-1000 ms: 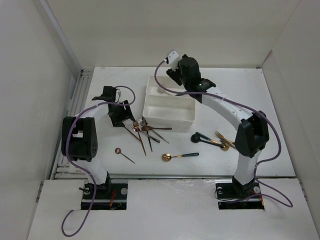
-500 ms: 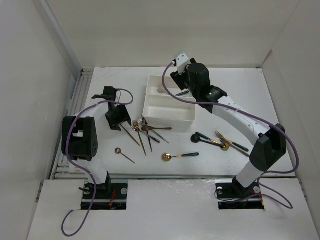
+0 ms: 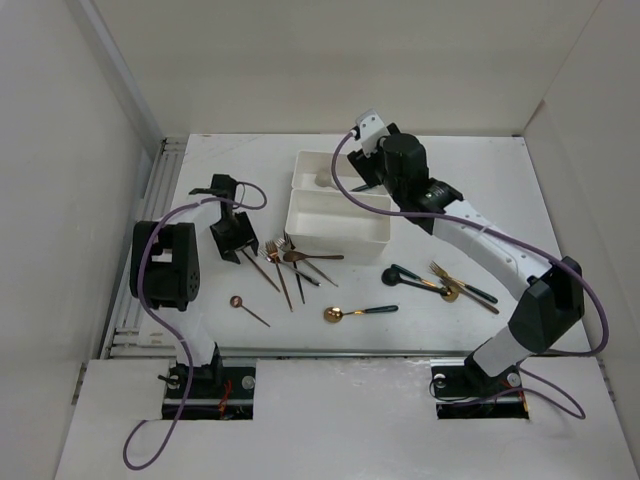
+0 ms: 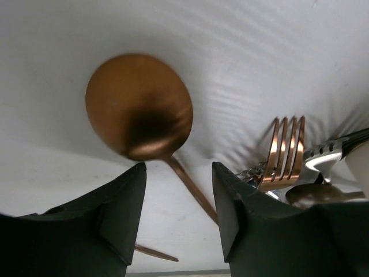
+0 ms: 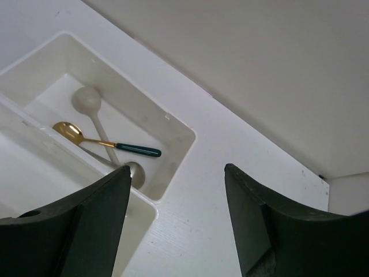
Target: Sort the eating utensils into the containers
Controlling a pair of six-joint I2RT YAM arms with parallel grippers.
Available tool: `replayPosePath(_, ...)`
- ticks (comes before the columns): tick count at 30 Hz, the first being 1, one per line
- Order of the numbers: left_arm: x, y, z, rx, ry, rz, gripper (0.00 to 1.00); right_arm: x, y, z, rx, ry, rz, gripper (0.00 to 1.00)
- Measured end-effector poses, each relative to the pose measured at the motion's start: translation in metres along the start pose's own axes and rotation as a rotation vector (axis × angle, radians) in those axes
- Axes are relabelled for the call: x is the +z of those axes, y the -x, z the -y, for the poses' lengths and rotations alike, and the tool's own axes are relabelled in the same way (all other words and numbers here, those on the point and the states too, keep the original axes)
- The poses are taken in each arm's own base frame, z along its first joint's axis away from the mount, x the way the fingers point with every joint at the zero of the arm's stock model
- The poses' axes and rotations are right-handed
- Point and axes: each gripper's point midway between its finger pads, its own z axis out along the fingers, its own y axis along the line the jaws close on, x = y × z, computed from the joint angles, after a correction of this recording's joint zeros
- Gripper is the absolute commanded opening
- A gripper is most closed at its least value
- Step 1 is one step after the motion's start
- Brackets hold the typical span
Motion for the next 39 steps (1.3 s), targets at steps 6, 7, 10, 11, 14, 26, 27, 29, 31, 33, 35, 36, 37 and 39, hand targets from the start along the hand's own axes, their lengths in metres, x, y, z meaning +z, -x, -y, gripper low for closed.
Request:
replayPosePath(6,0.005,0.015,0.004,0.009,0.002,0.008,0.00,-0.008,0.000,0.006,-0.004,-0.018,0.003,0.71)
replayPosePath(7,0.006,0.016,0.004,0.000,0.004,0.013,0.00,-0.011,0.001,0.009,-0.002,-0.022,0.006,0.71)
replayPosePath(10,0.005,0.018,0.003,-0.004,-0.005,0.011,0.00,-0.021,0.007,0.016,0.008,-0.038,0.026,0.71)
replayPosePath(11,0.004,0.020,0.002,-0.005,-0.004,0.015,0.00,-0.023,0.009,0.018,0.010,-0.042,0.032,0.71)
replayPosePath(14,0.000,0.037,-0.005,0.002,0.019,0.049,0.00,-0.028,0.011,0.022,0.023,-0.048,0.045,0.71)
replayPosePath(26,-0.185,0.227,0.133,0.580,-0.030,0.917,0.00,-0.028,-0.038,0.046,0.131,-0.079,0.013,0.71)
replayPosePath(27,-0.196,0.223,0.161,0.687,-0.041,0.981,0.00,-0.030,-0.043,0.051,0.152,-0.091,0.011,0.71)
replayPosePath(29,-0.209,0.205,0.214,0.896,-0.059,1.078,0.00,-0.036,-0.049,0.065,0.199,-0.125,0.019,0.71)
replayPosePath(31,-0.208,0.176,0.266,1.101,-0.077,1.157,0.00,-0.045,-0.053,0.081,0.244,-0.167,0.029,0.71)
replayPosePath(33,-0.200,0.149,0.306,1.260,-0.085,1.211,0.00,-0.055,-0.055,0.097,0.280,-0.207,0.048,0.71)
replayPosePath(35,-0.181,0.127,0.340,1.386,-0.084,1.244,0.00,-0.066,-0.056,0.106,0.304,-0.235,0.067,0.71)
replayPosePath(36,-0.168,0.119,0.352,1.432,-0.081,1.249,0.00,-0.072,-0.057,0.109,0.312,-0.245,0.077,0.71)
replayPosePath(37,-0.154,0.113,0.359,1.469,-0.077,1.243,0.00,-0.077,-0.059,0.111,0.319,-0.253,0.084,0.71)
replayPosePath(39,-0.122,0.106,0.368,1.535,-0.052,1.213,0.00,-0.086,-0.062,0.114,0.333,-0.264,0.096,0.71)
